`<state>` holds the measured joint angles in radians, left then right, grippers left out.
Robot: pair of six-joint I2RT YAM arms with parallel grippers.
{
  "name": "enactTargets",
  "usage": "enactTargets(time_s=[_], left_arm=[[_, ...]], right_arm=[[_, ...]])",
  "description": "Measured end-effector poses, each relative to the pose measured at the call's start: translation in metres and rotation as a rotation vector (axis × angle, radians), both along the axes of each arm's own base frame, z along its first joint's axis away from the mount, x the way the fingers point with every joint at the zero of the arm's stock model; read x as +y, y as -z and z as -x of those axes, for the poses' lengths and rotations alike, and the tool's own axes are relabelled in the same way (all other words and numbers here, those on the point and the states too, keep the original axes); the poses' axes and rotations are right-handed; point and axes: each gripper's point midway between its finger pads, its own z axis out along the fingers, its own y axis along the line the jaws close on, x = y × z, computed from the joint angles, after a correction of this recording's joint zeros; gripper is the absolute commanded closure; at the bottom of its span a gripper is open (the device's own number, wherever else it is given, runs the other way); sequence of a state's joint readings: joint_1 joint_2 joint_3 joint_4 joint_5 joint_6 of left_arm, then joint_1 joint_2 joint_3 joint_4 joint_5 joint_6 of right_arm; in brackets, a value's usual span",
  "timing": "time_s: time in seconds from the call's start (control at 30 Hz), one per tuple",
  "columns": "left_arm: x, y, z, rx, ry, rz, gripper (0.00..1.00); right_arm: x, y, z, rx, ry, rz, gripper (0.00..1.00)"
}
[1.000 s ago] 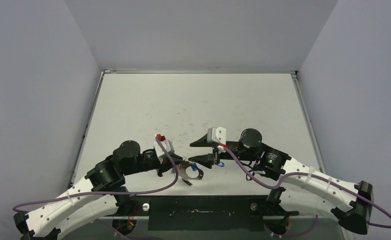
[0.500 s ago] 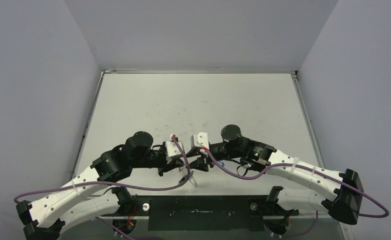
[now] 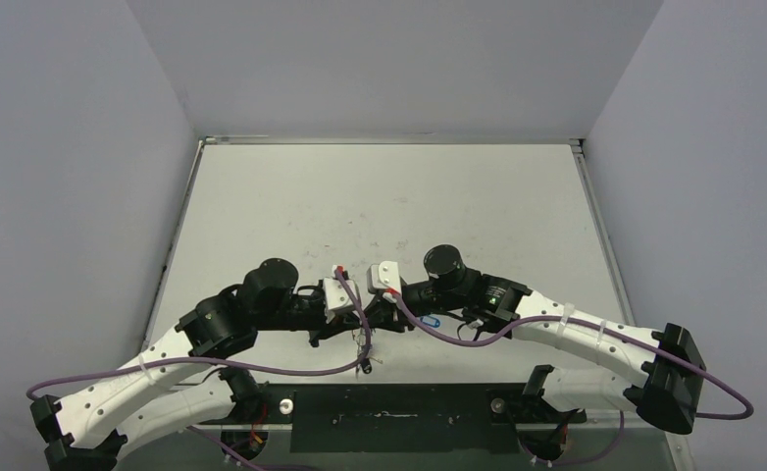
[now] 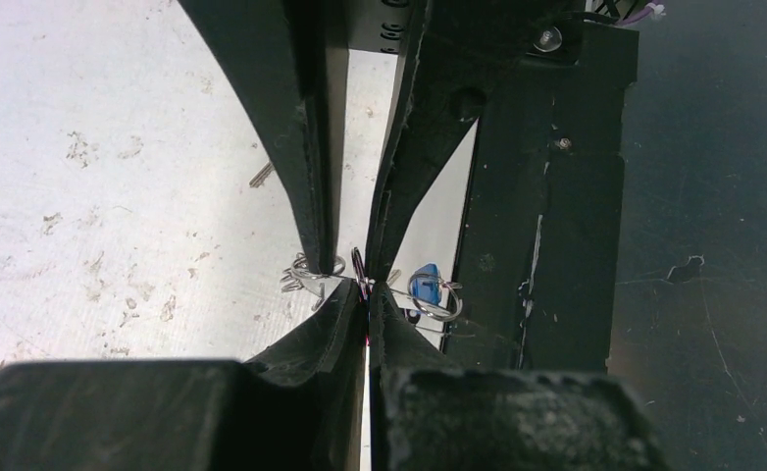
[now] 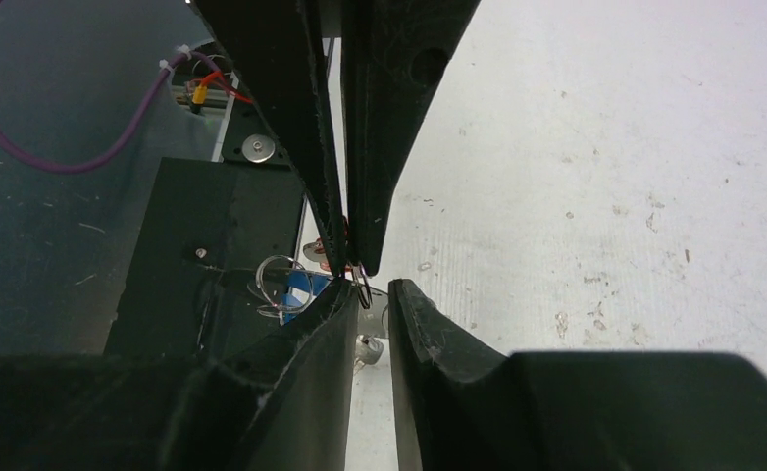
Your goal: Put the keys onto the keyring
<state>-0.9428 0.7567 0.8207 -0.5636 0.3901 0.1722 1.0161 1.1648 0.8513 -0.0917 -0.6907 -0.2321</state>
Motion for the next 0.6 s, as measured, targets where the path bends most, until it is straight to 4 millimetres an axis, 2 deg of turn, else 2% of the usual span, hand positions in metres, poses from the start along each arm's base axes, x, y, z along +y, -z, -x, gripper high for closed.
enactTargets(time_s=[0.17, 0.37, 0.4, 0.53, 0.6], left_arm=[[-0.0001, -0.0005, -0.0002, -0.003, -0.001, 0.003, 1.00], [0.0002, -0.0005, -0.0001, -0.006, 0.000, 0.005, 1.00], [0.0003, -0.0006, -0.0001, -0.007, 0.000, 0.006, 0.96], [0.0019, -0.0028, -0.0027, -0.022, -0.017, 0.014, 0.69], [0.0031, -0.0067, -0.0048, -0.041, -0.032, 0.033, 0.64]], right_arm=[[0.0001, -0.0005, 0.0021, 0.009, -0.008, -0.002, 1.00], [0.0000, -0.0005, 0.0043, 0.023, -0.014, -0.002, 1.00], [0.0000, -0.0006, 0.0044, 0.024, -0.013, -0.002, 1.00], [0.0009, -0.0015, 0.0032, 0.025, -0.003, -0.016, 1.00], [-0.0005, -0.0008, 0.0023, 0.024, 0.012, -0.028, 1.00]])
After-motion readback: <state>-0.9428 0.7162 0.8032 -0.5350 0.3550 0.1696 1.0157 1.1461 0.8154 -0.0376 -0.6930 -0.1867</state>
